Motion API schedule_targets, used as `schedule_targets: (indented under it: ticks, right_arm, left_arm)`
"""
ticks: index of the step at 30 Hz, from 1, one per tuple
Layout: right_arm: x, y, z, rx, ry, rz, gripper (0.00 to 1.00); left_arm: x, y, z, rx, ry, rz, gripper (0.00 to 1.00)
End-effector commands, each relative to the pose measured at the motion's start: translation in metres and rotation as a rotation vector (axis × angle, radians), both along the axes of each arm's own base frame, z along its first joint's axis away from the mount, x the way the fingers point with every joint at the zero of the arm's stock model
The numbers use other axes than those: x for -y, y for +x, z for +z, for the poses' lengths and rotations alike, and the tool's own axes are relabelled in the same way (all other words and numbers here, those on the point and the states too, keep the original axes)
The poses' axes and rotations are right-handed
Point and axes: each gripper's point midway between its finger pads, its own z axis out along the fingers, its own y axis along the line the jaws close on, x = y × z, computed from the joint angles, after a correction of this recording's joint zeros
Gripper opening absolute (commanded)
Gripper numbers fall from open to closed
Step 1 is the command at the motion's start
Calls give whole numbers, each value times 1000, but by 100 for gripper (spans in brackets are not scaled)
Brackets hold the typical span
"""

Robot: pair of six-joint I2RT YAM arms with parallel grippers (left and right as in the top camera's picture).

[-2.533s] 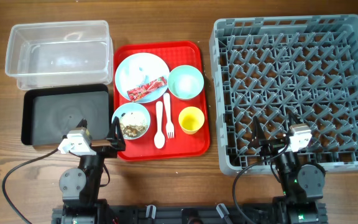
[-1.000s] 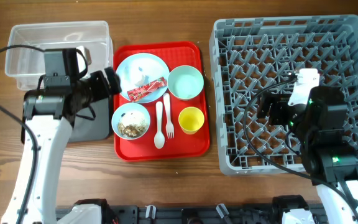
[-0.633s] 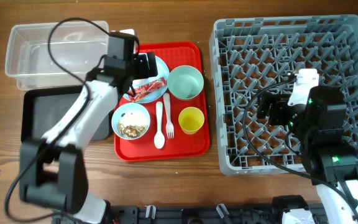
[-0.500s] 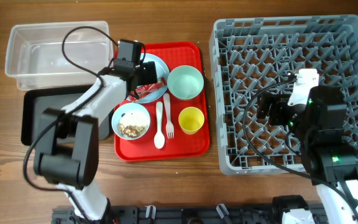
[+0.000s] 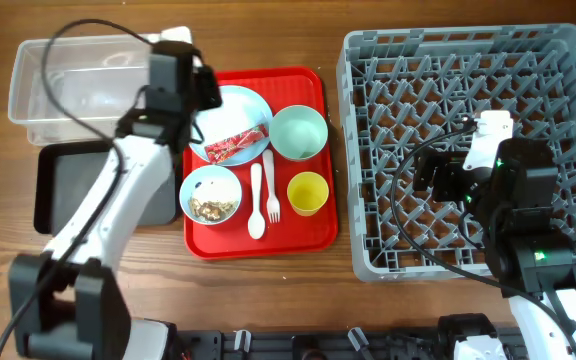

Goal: Sort waste into correct bins and load items into the dishwasher rack
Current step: 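Reach the left gripper to the red wrapper on the blue plate and grasp it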

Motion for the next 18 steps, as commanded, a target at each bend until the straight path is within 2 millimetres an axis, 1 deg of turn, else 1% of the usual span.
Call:
schedule_targets:
  ticks: [1,2,3,4,5,6,7,9,10,12,13,14,15,16,18]
  right_arm:
    - [3,2,10,24,-23,0,100]
    - [3,2,10,25,-23,0,100]
    - [2,2,10,24,-22,0,100]
    - [3,2,10,24,-22,-1,100]
    - [3,2,9,21,-22,-1,100]
    - [3,1,8,18,-22,0,100]
    - [3,1,8,16,-23,0,100]
    - [3,1,8,16,-23,0,100]
    - [3,1,8,16,-23,0,100]
    - [3,1,8,17,-23,0,100]
    - [3,1,8,17,-23,0,100]
    - [3,1,8,16,-23,0,100]
    - [3,1,8,16,-22,-1,100]
    - [3,1,8,16,-22,0,100]
    - [3,1,7,13,-22,0,100]
  left_arm:
    - [-62,5,12,33,23,149,11]
    - [-79,6,6,18,25,185,14]
    - [-98,7,-2,3,27,226,38]
    - [-108,8,-4,4,26,247,64]
    - [-109,9,-1,13,15,239,80]
    - [-103,9,2,18,11,203,82]
    - [-82,9,5,17,14,96,87]
    - [-40,0,-6,-37,11,-62,86]
    - [-3,-13,-16,-86,9,-211,84]
    - [34,-31,-30,-147,65,-357,85]
    - [48,-39,-39,-176,110,-420,87]
    - [55,-42,-45,-192,129,-445,87]
    - [63,-45,-57,-216,157,-478,87]
    - [69,-46,-71,-243,190,-523,88]
    - [66,-47,-107,-324,227,-542,91]
